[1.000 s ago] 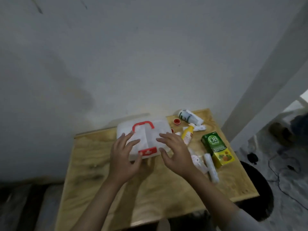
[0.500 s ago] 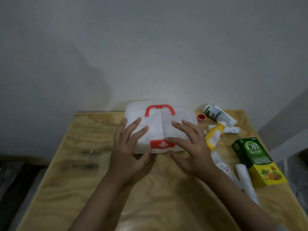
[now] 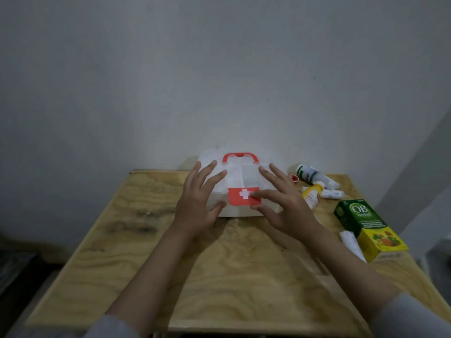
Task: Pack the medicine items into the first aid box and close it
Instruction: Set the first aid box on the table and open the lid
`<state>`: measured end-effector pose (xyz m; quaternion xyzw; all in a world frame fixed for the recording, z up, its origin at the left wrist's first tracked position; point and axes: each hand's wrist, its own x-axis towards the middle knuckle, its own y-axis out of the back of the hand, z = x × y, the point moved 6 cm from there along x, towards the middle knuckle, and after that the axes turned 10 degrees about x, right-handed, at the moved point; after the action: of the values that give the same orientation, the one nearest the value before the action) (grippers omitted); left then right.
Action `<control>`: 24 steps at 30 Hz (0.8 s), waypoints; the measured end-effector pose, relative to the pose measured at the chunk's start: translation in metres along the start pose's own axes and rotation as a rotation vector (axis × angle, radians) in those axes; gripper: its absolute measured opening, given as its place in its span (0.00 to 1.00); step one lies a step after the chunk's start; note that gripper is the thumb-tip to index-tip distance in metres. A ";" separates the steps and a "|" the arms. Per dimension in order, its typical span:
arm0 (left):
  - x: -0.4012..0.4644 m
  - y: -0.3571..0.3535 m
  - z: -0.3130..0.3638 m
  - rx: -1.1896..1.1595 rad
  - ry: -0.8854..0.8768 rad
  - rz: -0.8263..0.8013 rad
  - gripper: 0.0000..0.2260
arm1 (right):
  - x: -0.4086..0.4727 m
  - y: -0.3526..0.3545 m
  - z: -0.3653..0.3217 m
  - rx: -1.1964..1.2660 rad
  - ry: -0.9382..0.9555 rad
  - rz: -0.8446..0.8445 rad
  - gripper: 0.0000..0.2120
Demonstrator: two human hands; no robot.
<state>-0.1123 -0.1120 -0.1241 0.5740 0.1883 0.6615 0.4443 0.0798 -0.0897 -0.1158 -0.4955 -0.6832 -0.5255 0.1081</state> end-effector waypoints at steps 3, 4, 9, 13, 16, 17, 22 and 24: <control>-0.002 0.001 -0.001 -0.031 0.022 0.009 0.29 | 0.001 0.002 -0.003 0.015 -0.024 0.020 0.08; -0.004 0.001 0.000 -0.054 0.054 0.012 0.29 | 0.002 0.003 -0.003 0.024 -0.037 0.032 0.08; -0.010 -0.002 0.009 -0.143 0.193 0.053 0.31 | 0.007 0.005 -0.006 0.027 -0.046 0.074 0.11; -0.008 -0.002 0.012 -0.209 0.267 0.079 0.35 | 0.016 0.009 -0.014 0.031 -0.047 0.108 0.12; -0.009 -0.001 0.011 -0.230 0.280 0.071 0.39 | 0.031 0.020 -0.021 -0.015 -0.053 0.171 0.08; -0.010 -0.002 0.009 -0.242 0.285 0.066 0.40 | 0.039 0.024 -0.023 -0.038 -0.046 0.192 0.08; -0.012 -0.005 0.004 -0.286 0.304 0.054 0.41 | 0.094 0.054 -0.028 -0.198 0.053 0.314 0.06; -0.012 -0.005 0.004 -0.271 0.304 0.060 0.40 | 0.119 0.058 -0.023 -0.256 0.069 0.321 0.03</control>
<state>-0.1074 -0.1195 -0.1341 0.4078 0.1455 0.7728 0.4640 0.0596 -0.0438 0.0089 -0.5894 -0.5193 -0.6005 0.1497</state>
